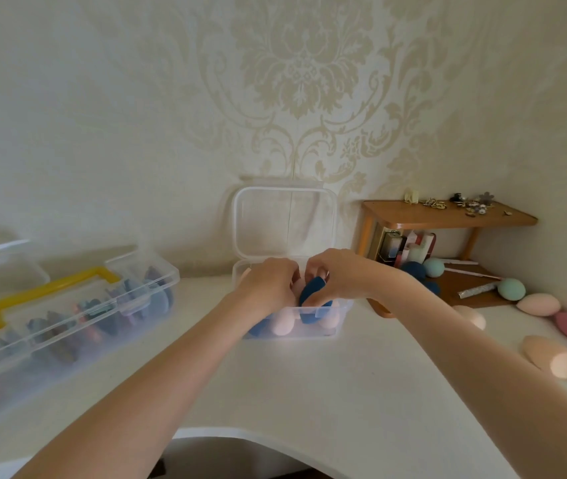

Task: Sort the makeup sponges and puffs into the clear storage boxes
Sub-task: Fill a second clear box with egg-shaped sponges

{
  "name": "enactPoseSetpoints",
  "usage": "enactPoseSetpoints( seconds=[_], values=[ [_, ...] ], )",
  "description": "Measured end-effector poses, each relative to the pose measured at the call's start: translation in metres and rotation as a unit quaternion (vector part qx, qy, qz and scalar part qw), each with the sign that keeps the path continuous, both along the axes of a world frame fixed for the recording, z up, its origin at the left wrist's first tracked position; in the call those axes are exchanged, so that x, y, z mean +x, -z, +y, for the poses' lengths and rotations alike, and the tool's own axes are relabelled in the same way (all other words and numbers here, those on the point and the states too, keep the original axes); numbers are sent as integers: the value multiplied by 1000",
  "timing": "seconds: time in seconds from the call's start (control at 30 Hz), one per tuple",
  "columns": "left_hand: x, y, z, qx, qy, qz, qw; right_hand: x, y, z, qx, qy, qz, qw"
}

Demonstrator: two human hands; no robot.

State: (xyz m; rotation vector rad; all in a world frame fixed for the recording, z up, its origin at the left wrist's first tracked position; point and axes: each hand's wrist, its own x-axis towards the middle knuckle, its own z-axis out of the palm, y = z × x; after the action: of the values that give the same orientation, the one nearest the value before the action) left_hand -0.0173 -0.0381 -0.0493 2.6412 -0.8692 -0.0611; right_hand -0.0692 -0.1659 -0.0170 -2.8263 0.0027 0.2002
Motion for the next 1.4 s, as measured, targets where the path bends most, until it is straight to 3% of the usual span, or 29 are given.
enactPoseSetpoints(
  seconds=[0.2, 0.37, 0.57, 0.73, 0.87, 0.93, 1.0, 1.07, 1.23, 1.33, 1.4],
  values=[
    [1, -5, -2, 22, -11, -4, 1000, -5, -19, -3, 20, -28, 73, 997],
    [-1, -11, -2, 60, 13, 3, 998, 8, 4, 14, -64, -24, 75, 995],
    [4, -13, 5, 100, 33, 27, 994, 15, 13, 20, -62, 1, 73, 995],
    [-4, -19, 4, 85, 44, 29, 995, -3, -16, 1, 66, 6, 68, 995],
    [-7, -23, 8, 0, 26, 13, 1000, -15, -33, -42, 146, 89, -47, 984],
    [-13, -25, 7, -49, 42, -3, 998, -19, -26, -68, 4, 164, -71, 984],
    [-18, -25, 3, -57, 100, 19, 993, -25, -7, -89, -157, 201, -31, 966],
    [-22, -23, -1, -32, 138, 45, 989, -29, 17, -106, -216, 204, 24, 954],
    [-20, -19, -3, -10, 154, 69, 986, -27, 42, -114, -188, 268, -28, 944],
    [-20, -18, -3, -11, 158, 79, 984, -26, 31, -104, -199, 230, -57, 951],
    [-19, -17, -3, -11, 152, 75, 985, -27, 12, -88, -141, 167, -94, 971]
  ],
)
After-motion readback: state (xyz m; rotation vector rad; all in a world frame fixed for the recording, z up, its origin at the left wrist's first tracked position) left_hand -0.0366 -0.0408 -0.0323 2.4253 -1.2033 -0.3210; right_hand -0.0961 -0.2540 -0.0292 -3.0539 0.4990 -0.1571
